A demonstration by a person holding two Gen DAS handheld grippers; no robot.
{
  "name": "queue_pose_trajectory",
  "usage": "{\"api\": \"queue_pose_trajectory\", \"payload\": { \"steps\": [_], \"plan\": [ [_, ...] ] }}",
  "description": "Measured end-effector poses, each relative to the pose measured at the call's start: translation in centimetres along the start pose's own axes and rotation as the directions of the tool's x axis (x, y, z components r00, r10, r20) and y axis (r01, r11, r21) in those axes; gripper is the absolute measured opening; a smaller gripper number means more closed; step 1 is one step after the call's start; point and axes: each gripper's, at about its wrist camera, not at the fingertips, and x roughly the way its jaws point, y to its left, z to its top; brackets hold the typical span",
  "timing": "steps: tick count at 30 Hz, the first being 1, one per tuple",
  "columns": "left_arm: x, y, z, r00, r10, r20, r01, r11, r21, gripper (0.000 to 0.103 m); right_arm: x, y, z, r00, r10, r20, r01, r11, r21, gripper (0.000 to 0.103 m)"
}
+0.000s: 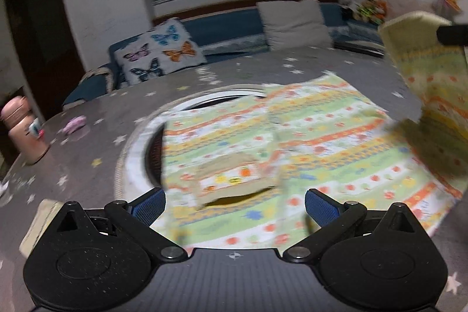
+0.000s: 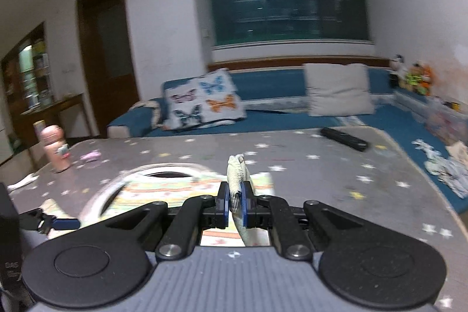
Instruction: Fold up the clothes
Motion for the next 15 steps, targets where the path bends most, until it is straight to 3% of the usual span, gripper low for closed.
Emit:
{"api": "queue_pose_trajectory", "payload": {
  "steps": [9,13,15],
  "plan": [
    [-0.1,6.5,-1.1,0.993,0.112,-0.025,-0.114,0.985,-0.131,0.103,4.4,7.2,-1.1,0.988,0.142,-0.068,-0.145,0.988,-0.053,0.007],
    [0.1,8.0,-1.4,0.989,0.142,-0.039,-0.146,0.975,-0.169,0.103,5.3,9.7,-2.3,0.972,0.207,-0.111,-0.214,0.975,-0.057,0.008],
    [0.3,8.4,-1.4,0.988,0.15,-0.045,-0.156,0.971,-0.18,0.103,5.5,10.4,-3.0,0.959,0.25,-0.132,-0.259,0.964,-0.059,0.013]
  ]
}}
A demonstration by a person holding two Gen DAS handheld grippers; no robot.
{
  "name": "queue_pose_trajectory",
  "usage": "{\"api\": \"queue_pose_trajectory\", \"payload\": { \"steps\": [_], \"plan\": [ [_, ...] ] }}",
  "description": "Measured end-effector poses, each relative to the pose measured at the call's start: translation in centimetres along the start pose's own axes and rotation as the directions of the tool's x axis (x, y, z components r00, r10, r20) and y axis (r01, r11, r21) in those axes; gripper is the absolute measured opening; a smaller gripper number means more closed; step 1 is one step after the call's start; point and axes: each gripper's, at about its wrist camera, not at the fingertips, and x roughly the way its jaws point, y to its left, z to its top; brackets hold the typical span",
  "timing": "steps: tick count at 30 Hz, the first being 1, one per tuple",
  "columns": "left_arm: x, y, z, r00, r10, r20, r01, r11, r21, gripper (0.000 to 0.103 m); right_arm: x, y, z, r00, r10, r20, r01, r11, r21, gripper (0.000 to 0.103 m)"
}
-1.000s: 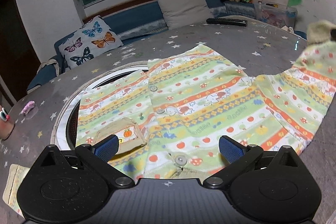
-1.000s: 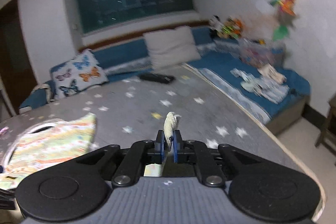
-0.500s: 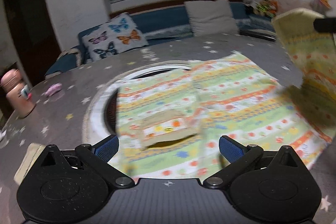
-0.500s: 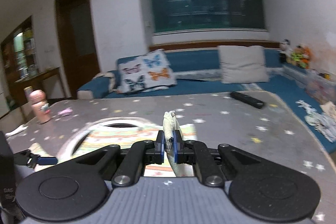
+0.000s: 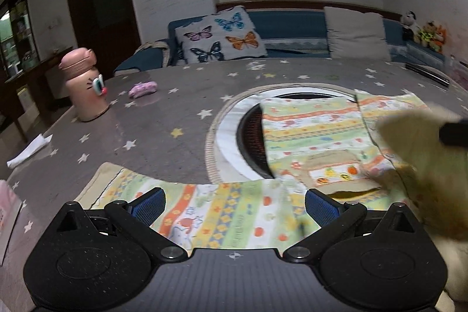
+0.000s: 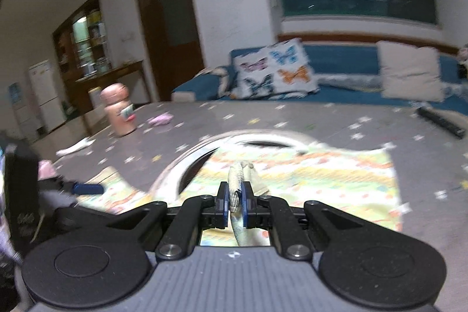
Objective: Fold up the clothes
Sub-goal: 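Fold the sleeve across the shirt body with the right gripper and release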
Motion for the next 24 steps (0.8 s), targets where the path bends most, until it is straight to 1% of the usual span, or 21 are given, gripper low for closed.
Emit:
{"api": "queue_pose_trajectory", "payload": {
  "steps": [1,2,5,7,9,11,14,17,20,24],
  "plan": [
    [0.1,0.1,0.0,1.0,0.004,-0.003,-0.004,1.0,-0.004,0.103,0.1,0.3,-0.3,1.0,0.02,-0.005,-0.02,1.0,-0.004,0.019],
    [0.3,0.0,0.1,1.0,0.007,-0.004,-0.007,1.0,-0.005,0.103,0.0,0.5,-0.6,0.999,0.037,-0.01,-0.037,0.999,-0.008,0.021],
    [0.3,-0.2,0.1,1.0,0.007,-0.004,-0.007,1.0,-0.002,0.103,-0.7,0.5,-1.1,0.998,0.06,-0.015,-0.061,0.998,-0.017,0.021],
    [0.2,-0.4,0.1,1.0,0.001,-0.001,-0.001,1.0,0.004,0.103,-1.6,-0.2,-1.7,0.998,0.055,-0.022,-0.056,0.998,-0.017,0.021],
    [0.0,-0.8,0.2,1.0,-0.01,0.003,0.01,1.0,0.012,0.103,-2.3,-1.4,-2.4,0.999,0.015,-0.039,-0.016,1.0,-0.023,0.021],
    [-0.3,-1.5,0.3,1.0,-0.027,0.009,0.027,0.999,0.026,0.103,-2.8,-3.0,-3.4,0.997,-0.042,-0.068,0.041,0.999,-0.02,0.021],
    [-0.7,-2.9,0.4,0.998,-0.056,0.019,0.054,0.997,0.055,0.103,-3.4,-6.0,-5.2,0.983,-0.137,-0.119,0.14,0.99,0.013,0.021],
    [-1.0,-4.3,0.4,0.996,-0.088,0.024,0.086,0.993,0.085,0.103,-3.6,-8.2,-6.5,0.97,-0.186,-0.155,0.196,0.98,0.046,0.021],
    [-1.5,-5.4,0.0,0.993,-0.118,0.028,0.113,0.985,0.127,0.103,-4.1,-9.1,-7.6,0.963,-0.202,-0.178,0.212,0.977,0.036,0.018],
    [-1.9,-5.8,-1.0,0.991,-0.132,0.017,0.128,0.98,0.154,0.102,-4.7,-8.9,-6.9,0.964,-0.209,-0.162,0.21,0.978,-0.01,0.02]
  ]
}}
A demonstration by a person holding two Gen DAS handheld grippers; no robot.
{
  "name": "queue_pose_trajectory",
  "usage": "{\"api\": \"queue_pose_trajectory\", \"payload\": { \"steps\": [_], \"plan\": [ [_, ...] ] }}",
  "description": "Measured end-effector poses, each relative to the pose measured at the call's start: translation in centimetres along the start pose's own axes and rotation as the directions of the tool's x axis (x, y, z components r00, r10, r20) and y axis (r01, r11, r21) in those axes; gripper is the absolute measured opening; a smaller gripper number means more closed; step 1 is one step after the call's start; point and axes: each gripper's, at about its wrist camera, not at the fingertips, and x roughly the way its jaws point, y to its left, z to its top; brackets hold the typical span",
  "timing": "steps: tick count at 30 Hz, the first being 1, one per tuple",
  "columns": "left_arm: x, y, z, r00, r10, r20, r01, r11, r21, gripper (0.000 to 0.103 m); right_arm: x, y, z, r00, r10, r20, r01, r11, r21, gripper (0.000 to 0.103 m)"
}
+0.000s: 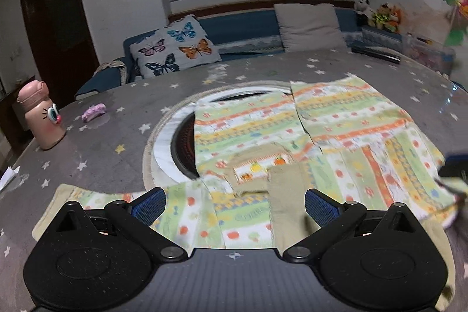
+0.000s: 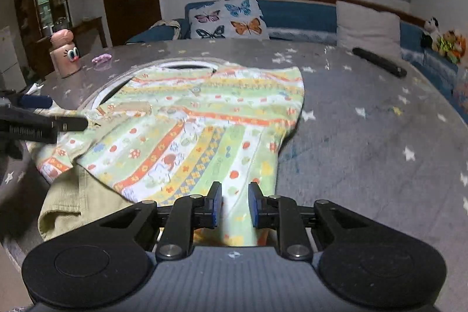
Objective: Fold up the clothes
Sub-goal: 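Fold the sleeve across the shirt body with the right gripper and release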
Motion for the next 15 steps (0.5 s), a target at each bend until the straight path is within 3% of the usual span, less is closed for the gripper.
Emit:
{"api": "queue_pose_trajectory", "payload": {
  "steps": [6,10,13,15],
  "plan": [
    [0.4,0.4,-1.1,1.0,0.013,-0.029,-0.012,1.0,0.007,0.102,2.4,0.1,2.1,0.999,-0.02,0.044,0.021,1.0,-0.013,0.022],
    [0.9,0.6,-2.1,0.998,0.033,-0.051,-0.031,0.999,0.036,0.1,4.8,0.2,2.3,1.0,-0.03,0.007,0.031,0.999,-0.021,0.029],
    [0.6,1.6,-2.5,0.998,0.021,-0.051,-0.021,1.0,0.013,0.1,4.8,1.2,2.2,0.999,-0.044,0.004,0.044,0.997,-0.063,0.03],
    [0.3,2.3,-2.6,0.999,0.032,-0.044,-0.032,0.999,-0.002,0.097,4.0,2.1,2.6,1.0,-0.011,0.011,0.012,0.997,-0.072,0.03]
  ]
}}
